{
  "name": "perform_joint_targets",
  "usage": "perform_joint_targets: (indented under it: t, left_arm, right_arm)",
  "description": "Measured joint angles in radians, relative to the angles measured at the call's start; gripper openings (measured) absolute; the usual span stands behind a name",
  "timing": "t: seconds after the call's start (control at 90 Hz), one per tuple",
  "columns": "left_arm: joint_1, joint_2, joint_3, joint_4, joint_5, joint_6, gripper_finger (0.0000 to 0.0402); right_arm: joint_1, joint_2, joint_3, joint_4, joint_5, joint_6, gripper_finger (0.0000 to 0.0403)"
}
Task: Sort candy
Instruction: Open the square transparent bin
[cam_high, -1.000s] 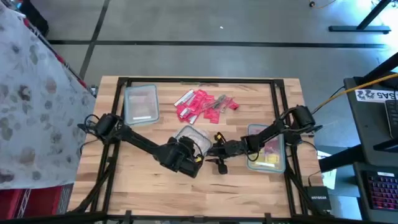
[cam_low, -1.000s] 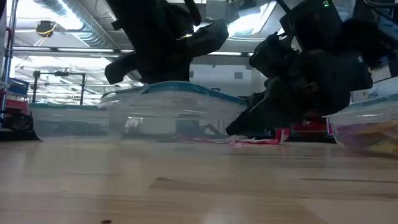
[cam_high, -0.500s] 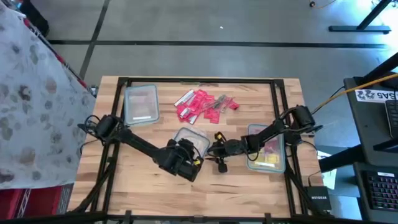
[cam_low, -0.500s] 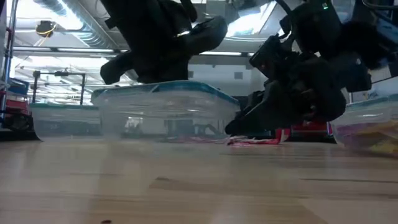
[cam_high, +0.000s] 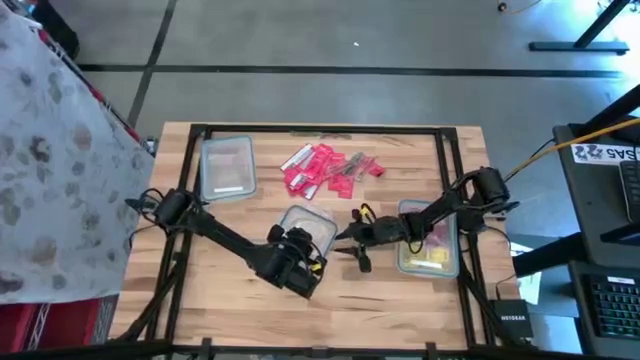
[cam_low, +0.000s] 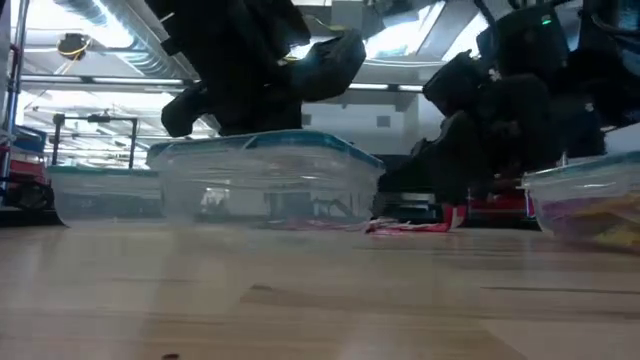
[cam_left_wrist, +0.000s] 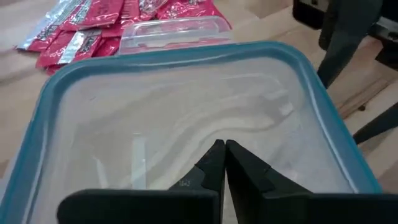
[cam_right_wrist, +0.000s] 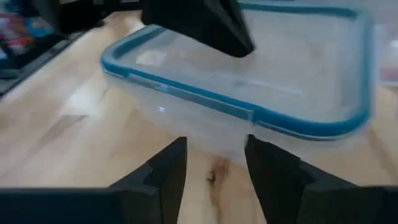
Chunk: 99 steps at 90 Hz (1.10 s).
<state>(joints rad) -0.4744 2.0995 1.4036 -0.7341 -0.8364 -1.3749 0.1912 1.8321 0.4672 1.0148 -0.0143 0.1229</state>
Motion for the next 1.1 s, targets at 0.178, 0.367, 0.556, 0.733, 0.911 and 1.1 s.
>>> perform_joint_targets:
  t: [0.178, 0.367, 0.556, 0.733, 0.911, 1.1]
  left_arm:
    - [0.001, 0.000, 0.000, 0.007, -0.002, 0.026, 0.0000]
    - [0.009, 0.000, 0.000, 0.011, -0.002, 0.048, 0.0000]
    - [0.014, 0.000, 0.000, 0.016, 0.000, 0.070, 0.0000]
    - [0.014, 0.000, 0.000, 0.025, 0.008, 0.069, 0.0000]
    - [0.015, 0.000, 0.001, 0.032, 0.009, 0.070, 0.0000]
    - [0.015, 0.000, 0.001, 0.031, 0.009, 0.067, 0.0000]
  right_arm:
    - [-0.044, 0.044, 0.023, 0.007, -0.113, 0.012, 0.0149]
    - [-0.049, 0.065, 0.031, 0.025, -0.153, 0.004, 0.0149]
    - [-0.027, 0.071, 0.029, 0.063, -0.187, -0.038, 0.0149]
    - [0.029, 0.071, 0.029, 0.073, -0.184, -0.081, 0.0149]
    - [0.082, 0.025, 0.032, 0.083, -0.212, -0.098, 0.0149]
    - [0.150, -0.104, 0.032, -0.004, -0.285, -0.104, 0.0149]
